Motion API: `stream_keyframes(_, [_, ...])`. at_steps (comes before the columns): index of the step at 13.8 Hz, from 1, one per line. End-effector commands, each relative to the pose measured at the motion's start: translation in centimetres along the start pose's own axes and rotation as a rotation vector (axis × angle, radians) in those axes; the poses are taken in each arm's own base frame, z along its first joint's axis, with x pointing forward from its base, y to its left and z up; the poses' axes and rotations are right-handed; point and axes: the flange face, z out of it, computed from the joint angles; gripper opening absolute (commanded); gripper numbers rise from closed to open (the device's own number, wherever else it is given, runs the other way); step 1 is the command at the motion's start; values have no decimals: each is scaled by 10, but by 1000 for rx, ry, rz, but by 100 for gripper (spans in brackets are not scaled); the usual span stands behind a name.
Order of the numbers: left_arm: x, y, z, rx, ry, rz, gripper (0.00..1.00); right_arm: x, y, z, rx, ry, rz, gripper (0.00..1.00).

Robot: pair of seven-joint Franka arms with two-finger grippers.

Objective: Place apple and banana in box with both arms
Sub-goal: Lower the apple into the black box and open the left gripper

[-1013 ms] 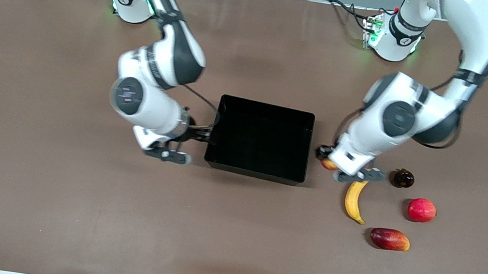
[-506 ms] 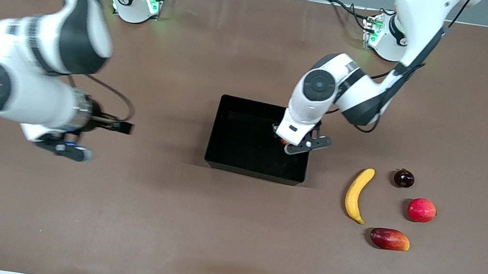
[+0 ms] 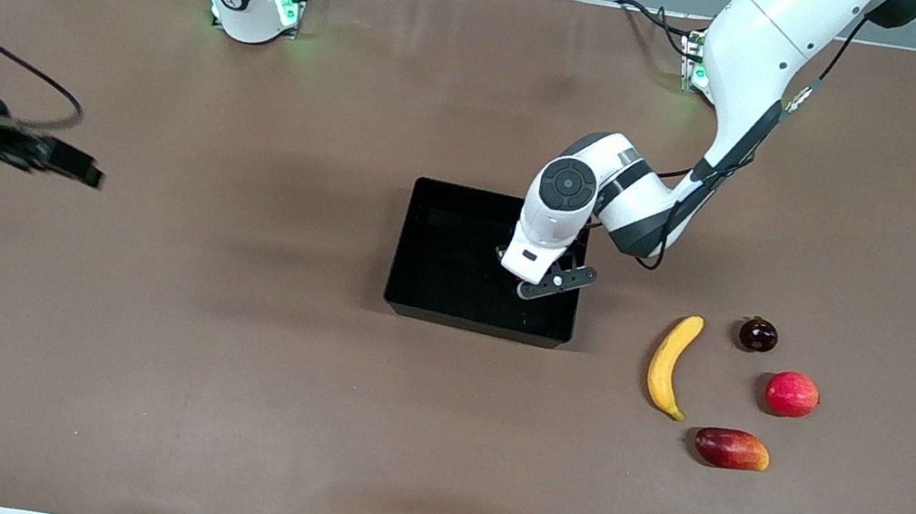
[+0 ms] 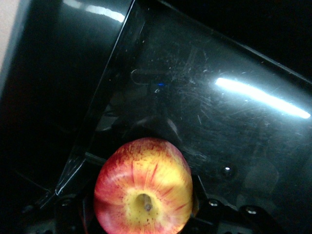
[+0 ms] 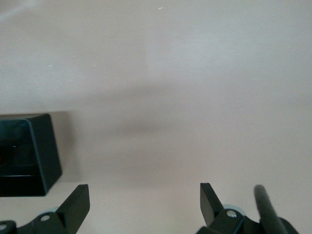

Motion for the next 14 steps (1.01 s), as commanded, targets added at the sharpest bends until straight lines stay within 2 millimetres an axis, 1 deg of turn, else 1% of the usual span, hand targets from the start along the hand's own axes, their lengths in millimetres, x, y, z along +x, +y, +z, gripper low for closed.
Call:
stream_keyframes(1, [-3,4,2,2,30,-12,29,-41,35,-16,-24,22,8,100])
stream_keyframes(3, [-1,3,2,5,38,-7,100,-60,58,-31,-35,41,-18,100])
stream_keyframes(4, [0,4,-2,3,42,-8,100,-65,68,-33,-34,40,-23,100])
stream_keyframes(5, [0,5,-11,5,49,-6,100,-67,78,-34,-33,29,-8,100])
stream_keyframes(6, [1,5,-27,7,61,-8,100,-68,79,-36,-33,24,-5,100])
stream_keyframes(7, [2,3,-46,10,77,-12,100,-69,79,-38,-34,30,-6,100])
stream_keyframes(9, [8,2,-96,11,105,-29,100,-70,74,-41,-33,37,-13,100])
stream_keyframes(11, [25,3,-143,36,120,-55,100,-70,73,-44,-33,47,-10,100])
stream_keyframes(12, [36,2,-161,42,122,-48,100,-68,74,-44,-24,53,-7,100])
stream_keyframes(13, [57,-6,-179,33,119,-42,100,-68,75,-43,-19,50,-8,100])
stream_keyframes(14, [77,-16,-191,13,99,-32,100,-68,75,-43,-19,51,-11,100])
